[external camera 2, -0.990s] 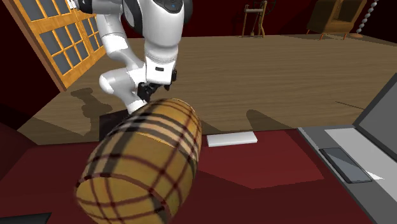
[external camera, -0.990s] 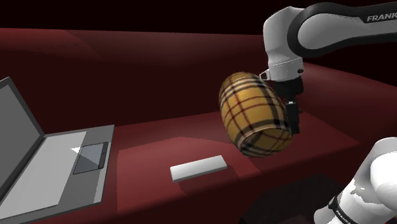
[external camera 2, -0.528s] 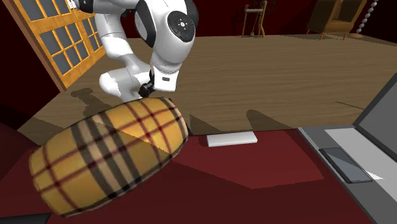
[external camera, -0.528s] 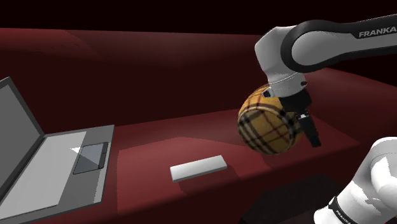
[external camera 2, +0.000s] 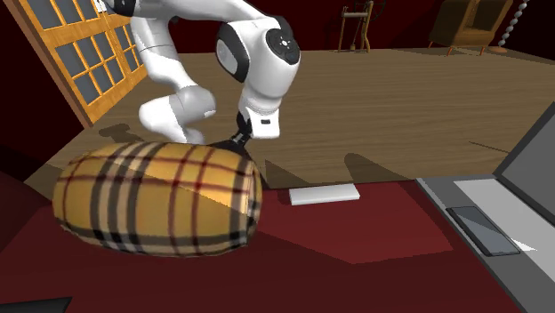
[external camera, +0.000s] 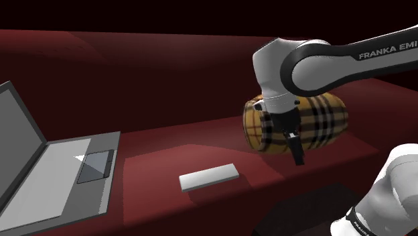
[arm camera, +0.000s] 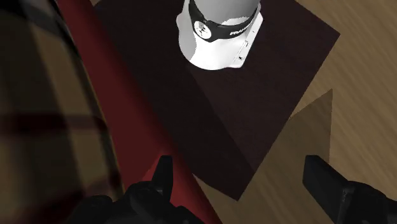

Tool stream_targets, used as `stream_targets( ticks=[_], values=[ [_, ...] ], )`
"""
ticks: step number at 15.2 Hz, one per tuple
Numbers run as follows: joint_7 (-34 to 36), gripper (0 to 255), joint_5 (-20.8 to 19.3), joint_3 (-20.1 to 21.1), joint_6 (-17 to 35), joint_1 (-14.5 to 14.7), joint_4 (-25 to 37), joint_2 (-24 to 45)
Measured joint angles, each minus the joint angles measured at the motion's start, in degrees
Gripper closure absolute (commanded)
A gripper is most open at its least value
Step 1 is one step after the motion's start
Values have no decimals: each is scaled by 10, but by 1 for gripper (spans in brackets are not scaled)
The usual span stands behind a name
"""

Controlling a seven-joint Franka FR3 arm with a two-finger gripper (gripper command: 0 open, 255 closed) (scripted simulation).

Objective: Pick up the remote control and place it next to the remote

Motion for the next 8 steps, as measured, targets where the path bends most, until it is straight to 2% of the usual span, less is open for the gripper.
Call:
stream_targets(
  ticks=[1,4,8],
  values=[
    [-4,0,13,5,27,2,2,10],
    [-17,0,17,24,101,7,0,33],
    [-23,0,-16,45,192,11,5,84]
  ],
)
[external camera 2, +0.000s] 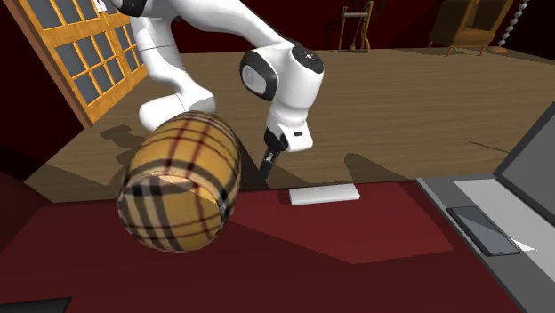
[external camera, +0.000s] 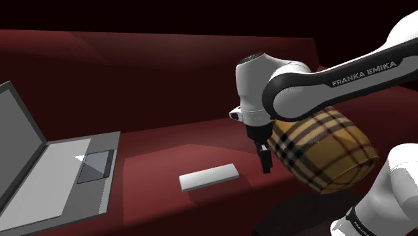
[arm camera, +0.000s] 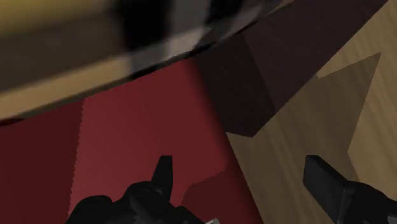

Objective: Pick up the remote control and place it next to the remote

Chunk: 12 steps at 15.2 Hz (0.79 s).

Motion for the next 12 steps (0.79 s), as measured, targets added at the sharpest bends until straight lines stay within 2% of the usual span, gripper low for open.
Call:
stream_targets(
  ticks=[6,12],
  values=[
    [-3,0,-31,27,128,14,32,76],
    [9,0,-83,52,238,30,79,152]
  ],
)
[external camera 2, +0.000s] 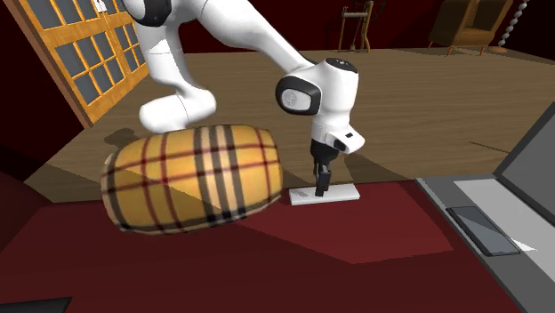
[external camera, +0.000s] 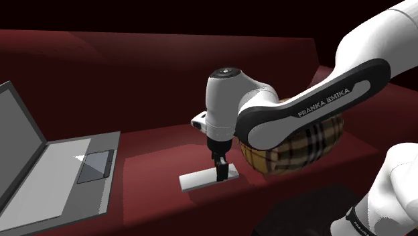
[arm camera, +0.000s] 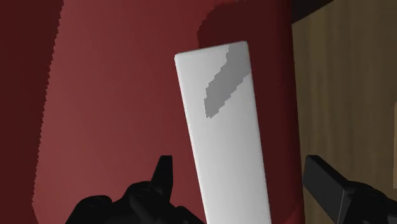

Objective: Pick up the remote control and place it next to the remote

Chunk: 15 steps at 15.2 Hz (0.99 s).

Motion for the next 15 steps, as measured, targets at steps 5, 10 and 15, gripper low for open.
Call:
stream_targets(
  ticks=[5,10,15],
  values=[
    [15,0,-28,5,50,6,6,37],
    [27,0,-46,2,81,7,-3,62],
    [28,0,-47,2,84,7,-5,63]
  ],
)
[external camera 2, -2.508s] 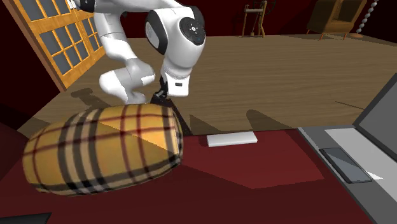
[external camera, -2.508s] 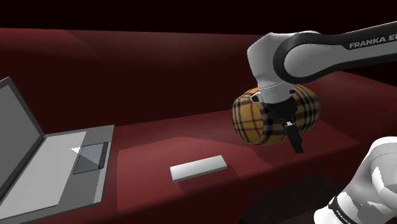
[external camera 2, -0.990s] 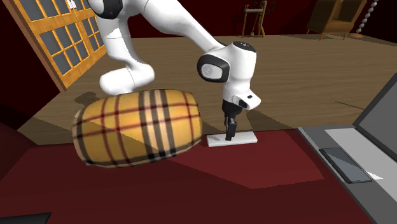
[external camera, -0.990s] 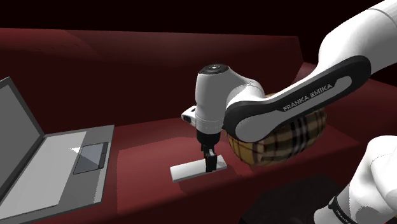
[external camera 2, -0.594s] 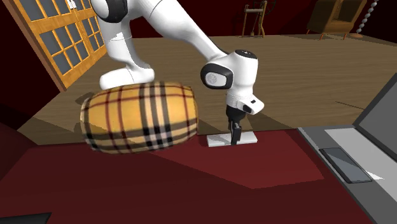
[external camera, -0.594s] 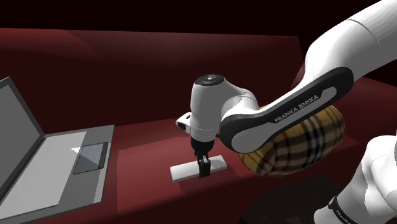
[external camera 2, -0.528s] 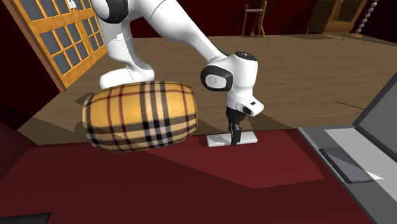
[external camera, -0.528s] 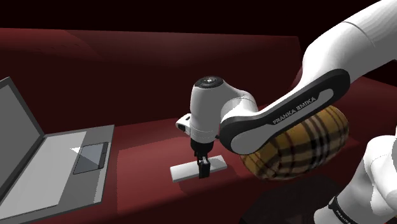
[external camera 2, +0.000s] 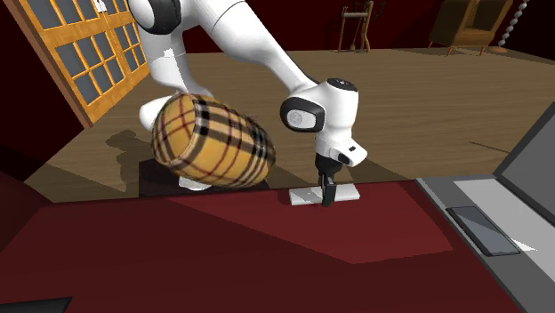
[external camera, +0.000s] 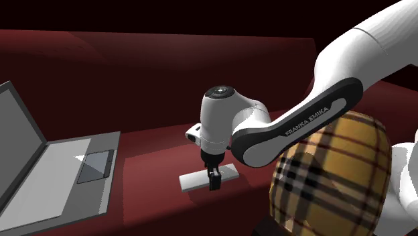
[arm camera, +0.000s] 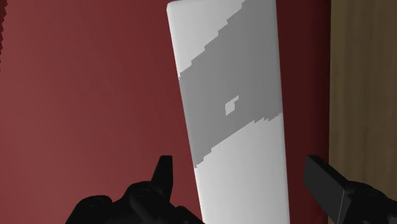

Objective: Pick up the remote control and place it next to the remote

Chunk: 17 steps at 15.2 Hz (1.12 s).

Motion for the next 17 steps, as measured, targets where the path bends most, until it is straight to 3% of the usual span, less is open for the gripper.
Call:
stream_targets(
  ticks=[1,11,17],
  values=[
    [0,255,0,0,0,0,0,0],
    [-1,255,1,2,-1,1,1,-2],
    [-15,255,19,3,-36,-2,13,-26]
  ],
)
